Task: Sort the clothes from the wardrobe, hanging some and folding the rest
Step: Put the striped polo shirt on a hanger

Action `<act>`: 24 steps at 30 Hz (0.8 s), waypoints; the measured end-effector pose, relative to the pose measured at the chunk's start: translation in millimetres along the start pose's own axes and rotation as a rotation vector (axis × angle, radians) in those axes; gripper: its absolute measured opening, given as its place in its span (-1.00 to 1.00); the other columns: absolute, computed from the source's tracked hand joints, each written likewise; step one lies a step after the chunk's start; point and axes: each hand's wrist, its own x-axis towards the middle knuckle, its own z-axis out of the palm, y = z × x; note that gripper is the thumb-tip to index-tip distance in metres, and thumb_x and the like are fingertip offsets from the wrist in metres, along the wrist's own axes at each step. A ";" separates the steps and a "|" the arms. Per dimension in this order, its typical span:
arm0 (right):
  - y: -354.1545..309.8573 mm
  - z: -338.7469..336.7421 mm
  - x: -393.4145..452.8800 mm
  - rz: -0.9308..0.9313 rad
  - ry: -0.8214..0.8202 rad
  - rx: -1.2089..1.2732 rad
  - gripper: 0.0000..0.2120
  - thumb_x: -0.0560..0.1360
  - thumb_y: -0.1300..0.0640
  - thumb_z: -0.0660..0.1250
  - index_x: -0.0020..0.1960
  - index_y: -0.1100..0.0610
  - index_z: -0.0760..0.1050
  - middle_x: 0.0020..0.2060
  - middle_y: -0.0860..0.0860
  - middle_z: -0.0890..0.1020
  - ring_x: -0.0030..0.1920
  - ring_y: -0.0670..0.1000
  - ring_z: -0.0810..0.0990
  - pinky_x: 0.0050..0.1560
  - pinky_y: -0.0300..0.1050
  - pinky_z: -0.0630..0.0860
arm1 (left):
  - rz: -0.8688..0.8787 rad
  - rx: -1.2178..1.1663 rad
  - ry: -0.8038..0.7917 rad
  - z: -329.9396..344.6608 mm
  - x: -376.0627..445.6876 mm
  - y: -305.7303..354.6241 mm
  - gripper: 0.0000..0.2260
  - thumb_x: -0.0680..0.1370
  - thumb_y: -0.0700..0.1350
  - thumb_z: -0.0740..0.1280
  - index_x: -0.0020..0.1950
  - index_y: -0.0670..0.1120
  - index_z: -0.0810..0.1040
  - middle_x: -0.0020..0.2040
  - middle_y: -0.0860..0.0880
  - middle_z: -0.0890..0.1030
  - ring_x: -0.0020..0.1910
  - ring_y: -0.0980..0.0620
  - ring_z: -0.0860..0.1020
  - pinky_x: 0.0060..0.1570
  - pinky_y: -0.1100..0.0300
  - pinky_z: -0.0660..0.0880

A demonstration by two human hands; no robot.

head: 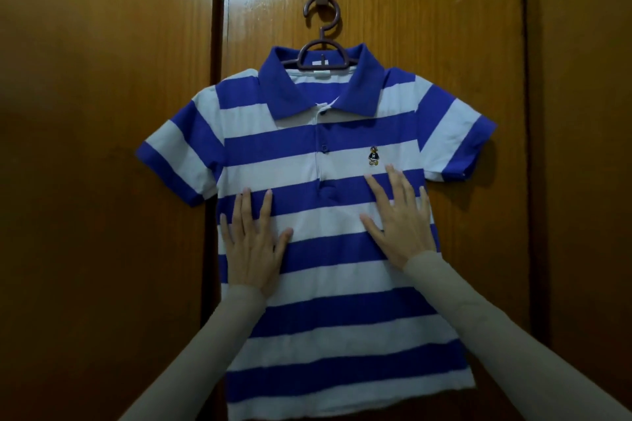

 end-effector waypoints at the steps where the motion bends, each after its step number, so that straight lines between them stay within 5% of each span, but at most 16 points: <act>1: 2.3 -4.1 -6.6 0.014 -0.024 0.017 -0.40 0.58 -0.16 0.05 0.53 -0.03 -0.05 0.53 0.07 -0.07 0.52 0.08 -0.03 0.46 0.12 -0.02 | -0.046 -0.020 -0.013 -4.5 -5.3 -0.4 -0.43 0.56 0.22 0.04 0.50 -0.01 0.09 0.49 -0.15 0.06 0.47 -0.13 0.03 0.42 -0.14 -0.02; 8: 1.5 -18.6 -55.6 0.271 -0.107 0.160 -0.34 0.53 0.08 0.30 0.50 0.00 0.01 0.51 0.14 -0.12 0.47 0.12 0.11 0.31 -0.10 0.32 | -0.413 -0.212 -0.047 -38.6 -41.4 -6.4 -0.44 0.54 -0.14 0.32 0.48 -0.10 0.16 0.46 -0.20 0.18 0.42 -0.17 0.20 0.39 -0.07 0.25; 11: 1.2 -22.2 -67.0 0.424 -0.087 0.379 -0.29 0.49 0.19 0.35 0.49 0.01 0.02 0.47 0.13 0.10 0.35 0.09 0.32 0.13 -0.13 0.44 | -0.565 -0.410 -0.048 -50.3 -53.9 -13.0 -0.47 0.53 -0.20 0.32 0.45 -0.08 0.19 0.25 -0.12 0.43 0.18 -0.08 0.43 0.18 -0.03 0.45; 15: 1.9 -25.3 -74.6 0.559 -0.150 0.596 -0.24 0.48 0.22 0.36 0.47 -0.05 -0.04 0.25 0.15 0.41 0.10 0.08 0.51 -0.02 -0.07 0.46 | -0.590 -0.488 -0.141 -61.1 -67.1 -24.7 -0.71 0.57 -0.12 0.28 0.28 -0.14 0.41 0.11 -0.13 0.52 0.07 -0.06 0.49 0.06 0.01 0.51; 18: 3.3 -26.6 -81.8 0.548 -0.256 0.538 -0.40 0.49 0.14 0.35 0.42 0.05 0.12 0.19 0.12 0.49 0.16 0.11 0.50 0.20 0.06 0.44 | -0.572 -0.408 -0.176 -63.7 -78.2 -30.4 -0.80 0.60 -0.10 0.23 0.12 -0.17 0.52 0.07 -0.11 0.54 0.08 -0.05 0.48 0.08 0.04 0.48; 21: 5.7 -25.3 -93.5 0.529 -0.411 0.553 -0.73 0.53 0.08 0.30 0.19 0.14 0.42 0.10 0.10 0.57 0.07 0.08 0.55 0.11 -0.01 0.49 | -0.676 -0.509 -0.275 -62.7 -90.9 -39.9 -0.85 0.60 -0.09 0.22 0.12 -0.10 0.49 0.05 -0.09 0.56 0.05 -0.06 0.53 0.05 0.00 0.52; 24: 6.2 -17.8 -108.9 0.553 -0.506 0.639 -0.74 0.52 0.09 0.32 0.17 0.14 0.46 0.09 0.10 0.57 0.08 0.09 0.55 0.11 0.02 0.51 | -0.738 -0.519 -0.372 -64.2 -108.1 -49.4 -0.77 0.59 -0.11 0.24 0.21 -0.16 0.46 0.10 -0.11 0.57 0.04 -0.05 0.53 0.01 0.05 0.52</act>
